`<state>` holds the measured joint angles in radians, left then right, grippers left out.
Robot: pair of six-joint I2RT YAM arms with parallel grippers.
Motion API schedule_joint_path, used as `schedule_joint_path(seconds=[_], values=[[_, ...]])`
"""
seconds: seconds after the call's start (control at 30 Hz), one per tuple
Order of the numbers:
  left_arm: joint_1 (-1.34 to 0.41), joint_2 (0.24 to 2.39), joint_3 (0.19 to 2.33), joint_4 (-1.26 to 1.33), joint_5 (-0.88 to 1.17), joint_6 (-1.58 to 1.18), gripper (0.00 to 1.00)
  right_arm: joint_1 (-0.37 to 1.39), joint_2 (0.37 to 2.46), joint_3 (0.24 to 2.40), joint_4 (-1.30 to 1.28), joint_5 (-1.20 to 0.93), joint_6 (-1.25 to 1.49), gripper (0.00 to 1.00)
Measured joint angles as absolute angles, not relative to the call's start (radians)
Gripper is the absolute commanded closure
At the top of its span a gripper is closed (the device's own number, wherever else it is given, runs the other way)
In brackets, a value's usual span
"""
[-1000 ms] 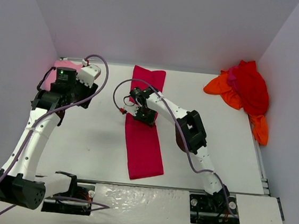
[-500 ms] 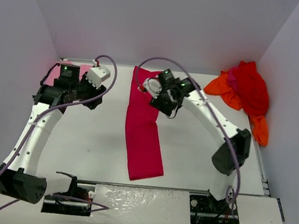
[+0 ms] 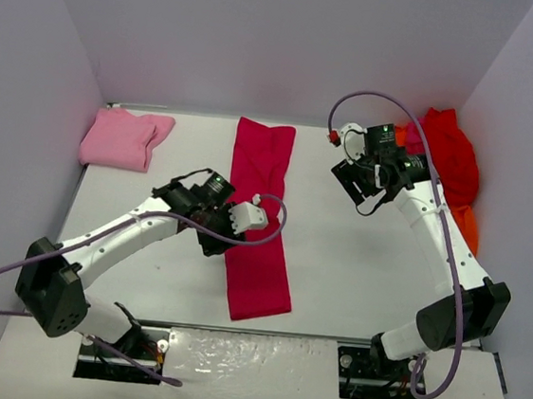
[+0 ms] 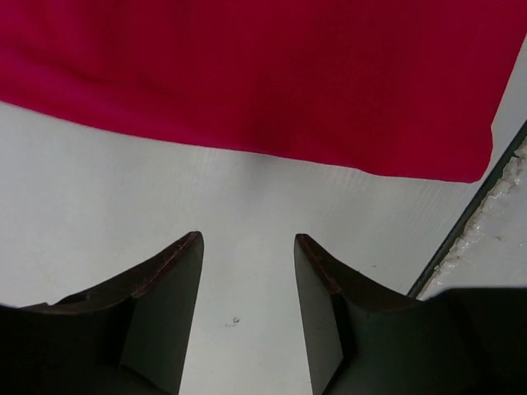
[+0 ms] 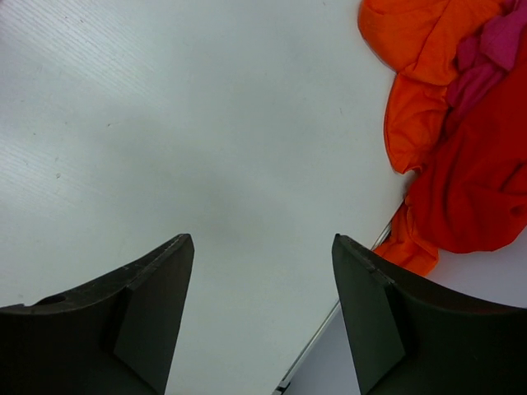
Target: Fold and stack the t-shirts
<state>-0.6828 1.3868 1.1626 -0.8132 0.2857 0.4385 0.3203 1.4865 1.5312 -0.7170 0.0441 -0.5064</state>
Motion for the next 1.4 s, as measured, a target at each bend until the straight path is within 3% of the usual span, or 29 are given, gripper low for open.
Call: schedule_joint_path(seconds=[0.23,0.73,1.03,1.4], values=[[-0.935,1.497,1.139,-0.778,0.189,0.400,0.56,0.258,1.428,1.477,-0.683,0.040,-0.495,0.33],[-1.183,1.848,1.330,-0.714,0.019,0.248,0.56,0.210,1.348,1.389,-0.639,0.041,-0.482,0.31],[-1.230,1.852,1.350,-0.731,-0.040,0.175,0.57,0.210,1.346,1.349,-0.631,0.040,-0.479,0.31],[-1.230,1.828,1.368,-0.835,0.068,0.148,0.57,0.210,1.346,1.334,-0.613,0.034,-0.468,0.33]])
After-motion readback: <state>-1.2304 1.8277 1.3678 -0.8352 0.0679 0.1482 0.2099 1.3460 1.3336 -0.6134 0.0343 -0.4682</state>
